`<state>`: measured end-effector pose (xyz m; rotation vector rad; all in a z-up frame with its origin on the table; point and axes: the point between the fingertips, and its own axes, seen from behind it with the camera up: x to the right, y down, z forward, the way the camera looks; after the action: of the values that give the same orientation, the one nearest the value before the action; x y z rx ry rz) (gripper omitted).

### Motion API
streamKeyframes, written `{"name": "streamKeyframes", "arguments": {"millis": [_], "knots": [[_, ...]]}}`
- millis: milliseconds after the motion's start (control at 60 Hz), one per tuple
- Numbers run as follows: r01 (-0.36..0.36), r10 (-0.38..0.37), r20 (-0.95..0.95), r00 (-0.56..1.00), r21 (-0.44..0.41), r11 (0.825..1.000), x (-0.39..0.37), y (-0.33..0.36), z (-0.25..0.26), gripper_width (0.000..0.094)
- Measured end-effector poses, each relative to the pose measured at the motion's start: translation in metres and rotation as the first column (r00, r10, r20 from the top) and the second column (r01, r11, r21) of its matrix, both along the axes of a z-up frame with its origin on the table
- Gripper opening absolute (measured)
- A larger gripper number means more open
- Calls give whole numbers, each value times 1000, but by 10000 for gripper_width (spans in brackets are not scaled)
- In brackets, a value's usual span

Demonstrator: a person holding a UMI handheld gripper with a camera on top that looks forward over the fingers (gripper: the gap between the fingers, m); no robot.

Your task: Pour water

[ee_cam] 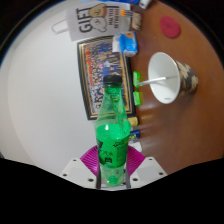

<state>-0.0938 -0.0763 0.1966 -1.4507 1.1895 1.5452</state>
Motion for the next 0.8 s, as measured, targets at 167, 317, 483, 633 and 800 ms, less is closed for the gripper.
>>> {"name": "streamKeyframes", "arguments": {"millis": [167, 317, 483, 633, 800], "knots": [[-51, -27, 544, 839, 128, 990, 37, -3, 44, 326], [-81, -159, 830, 534, 238, 968, 95, 0, 96, 326], [-66, -265, 946, 185, 281, 957, 185, 6, 113, 325], [-42, -234, 971, -50, 232, 972, 258, 18, 64, 323], [-40, -147, 979, -142, 143, 989, 299, 25, -18, 323]]}}
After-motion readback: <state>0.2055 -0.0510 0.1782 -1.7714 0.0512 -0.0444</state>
